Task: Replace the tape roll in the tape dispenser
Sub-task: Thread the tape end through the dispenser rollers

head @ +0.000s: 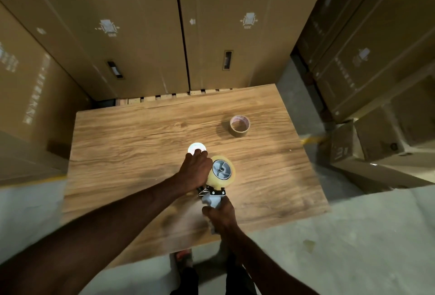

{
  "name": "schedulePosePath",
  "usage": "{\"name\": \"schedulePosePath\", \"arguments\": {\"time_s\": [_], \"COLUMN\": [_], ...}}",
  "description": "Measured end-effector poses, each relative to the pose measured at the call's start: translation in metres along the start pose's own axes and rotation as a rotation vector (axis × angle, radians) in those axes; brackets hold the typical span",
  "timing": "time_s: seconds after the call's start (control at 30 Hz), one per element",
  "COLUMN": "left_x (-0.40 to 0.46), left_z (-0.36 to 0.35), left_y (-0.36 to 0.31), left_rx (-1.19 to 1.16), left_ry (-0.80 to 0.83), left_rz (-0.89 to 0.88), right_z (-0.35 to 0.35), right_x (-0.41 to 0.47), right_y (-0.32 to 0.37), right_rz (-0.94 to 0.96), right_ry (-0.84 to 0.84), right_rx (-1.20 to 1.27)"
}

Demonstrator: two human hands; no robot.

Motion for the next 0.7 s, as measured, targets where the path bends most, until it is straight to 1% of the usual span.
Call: {"name": "schedulePosePath", "arguments": {"time_s": [0.2,0.37,0.53,0.63,0.7], "left_x": [0.004,0.004,0.010,0.014,0.009], "left_z": [-0.006,0.002,-0.003,-0.009,-0.007], "left_y": [0.005,0.011,0.018,0.021,0.020], "left_rx": [-0.077,-0.272,-0.442,-0.524,-0.587], "left_ry": [0.016,0.049,0.102,0.130,0.139], "left_rz": [0.037,0.019,0.055,0.015,0.009], "right_z": [-0.003,0.004,0.008,0.008,0.011], "right_x": [0.003,0.002,-0.003,-0.009,-0.010], "right_y": [0.001,0.010,0.022,0.029,0.027], "right_rz": [0.011,0.035,0.074,0.134,0.106], "right_ry": [0.023,0.111,0.158,0.229,0.216], "right_rx": [-0.015,0.033,0.042,0.118,0.148]}}
Point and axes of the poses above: each hand's wrist, its own x-axis towards the middle knuckle, its own z-axis out of the back of the hand, y = z × x, the point moved 8 cm from there along x, towards the middle knuckle, and after that the axes turned 5 degrees about y, right-handed, at the moved point
